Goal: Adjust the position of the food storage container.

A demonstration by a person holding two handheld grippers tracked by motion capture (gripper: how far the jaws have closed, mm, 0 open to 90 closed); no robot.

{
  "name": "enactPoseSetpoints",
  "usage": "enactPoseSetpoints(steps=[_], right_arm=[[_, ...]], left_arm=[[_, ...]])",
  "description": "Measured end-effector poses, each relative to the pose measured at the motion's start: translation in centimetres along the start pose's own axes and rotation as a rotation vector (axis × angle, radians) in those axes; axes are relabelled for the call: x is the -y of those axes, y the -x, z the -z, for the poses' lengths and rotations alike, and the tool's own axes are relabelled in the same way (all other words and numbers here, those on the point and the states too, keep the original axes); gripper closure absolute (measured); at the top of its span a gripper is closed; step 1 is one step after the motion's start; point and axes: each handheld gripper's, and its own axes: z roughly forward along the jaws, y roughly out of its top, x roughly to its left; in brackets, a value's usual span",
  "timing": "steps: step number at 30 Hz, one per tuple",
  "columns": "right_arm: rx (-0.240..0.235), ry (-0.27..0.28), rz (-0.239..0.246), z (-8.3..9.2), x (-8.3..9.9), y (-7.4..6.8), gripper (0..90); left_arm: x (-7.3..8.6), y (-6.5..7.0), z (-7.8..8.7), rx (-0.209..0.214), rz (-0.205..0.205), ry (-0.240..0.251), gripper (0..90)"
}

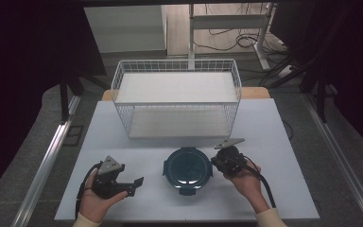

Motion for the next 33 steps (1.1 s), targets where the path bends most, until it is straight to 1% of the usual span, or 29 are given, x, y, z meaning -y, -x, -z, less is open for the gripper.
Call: enactPoseSetpoints(steps=[4, 5, 10, 11, 12, 14, 15, 16, 17, 19, 21, 22, 23, 24, 25, 27, 29, 31, 33], right_arm=[[-0.007, 0.000, 0.013, -0.2, -0.2, -0.4, 90.0], [-0.024, -0.004, 0.018, -0.2, -0.2, -0.7, 90.0], [-0.042, 0.002, 0.023, -0.2, -0.2, -0.6, 90.0], [-0.052, 0.005, 0.024, -0.2, -0.1, -0.4, 90.0], [-0.068, 0.027, 0.023, 0.4, 0.1, -0.1, 90.0], [-0.050, 0.051, 0.007, 1.2, 0.4, 0.2, 90.0], [-0.050, 0.051, 0.007, 1.2, 0.4, 0.2, 90.0], [-0.051, 0.071, -0.009, 1.7, 0.6, 0.4, 90.0], [-0.058, 0.110, -0.037, 2.8, 1.3, 0.9, 90.0], [-0.061, 0.136, -0.054, 3.7, 2.0, 1.2, 90.0], [-0.079, 0.169, -0.082, 4.5, 2.9, 1.5, 88.5], [-0.079, 0.169, -0.082, 4.5, 2.9, 1.5, 88.5], [-0.108, 0.226, -0.127, 5.3, 4.1, 2.0, 68.2], [-0.108, 0.226, -0.127, 5.3, 4.1, 2.0, 68.2], [-0.125, 0.274, -0.182, 5.7, 4.8, 2.5, 49.5], [-0.132, 0.297, -0.225, 6.0, 5.3, 2.9, 37.9], [-0.146, 0.312, -0.248, 6.0, 5.4, 3.2, 31.5], [-0.155, 0.318, -0.263, 6.0, 5.4, 3.4, 28.1], [-0.155, 0.315, -0.255, 5.9, 5.5, 3.4, 26.6]], left_arm=[[0.0, 0.0, 0.1, -0.003, 0.003, 0.001, 14.4], [0.0, 0.0, 0.1, -0.002, 0.001, 0.003, 14.4], [0.0, -0.1, 0.2, -0.002, 0.002, 0.005, 14.4], [-0.1, -0.1, 0.2, -0.004, 0.005, 0.006, 14.4], [-0.1, -0.1, 0.3, -0.003, 0.005, 0.011, 14.4], [-0.2, -0.1, 0.5, -0.003, 0.004, 0.019, 14.4], [-0.2, -0.1, 0.5, -0.003, 0.004, 0.019, 14.4], [-0.2, -0.2, 0.5, -0.002, 0.004, 0.021, 14.4], [-0.1, -0.2, 0.4, -0.003, 0.009, 0.019, 14.5], [-0.1, -0.2, 0.4, -0.004, 0.009, 0.018, 14.4], [-0.1, -0.2, 0.5, -0.003, 0.007, 0.020, 14.5], [-0.2, -0.2, 0.6, -0.005, 0.006, 0.023, 14.5], [-0.2, -0.3, 0.7, -0.007, 0.012, 0.029, 14.5], [-0.2, -0.3, 0.7, -0.007, 0.012, 0.029, 14.5], [-0.2, -0.3, 0.8, -0.008, 0.009, 0.032, 14.5], [-0.2, -0.4, 0.8, -0.006, 0.012, 0.032, 14.6], [-0.2, -0.4, 0.8, -0.005, 0.009, 0.033, 14.5], [-0.2, -0.4, 0.8, -0.004, 0.012, 0.034, 14.5], [-0.3, -0.4, 0.8, 0.000, 0.014, 0.038, 14.5]])
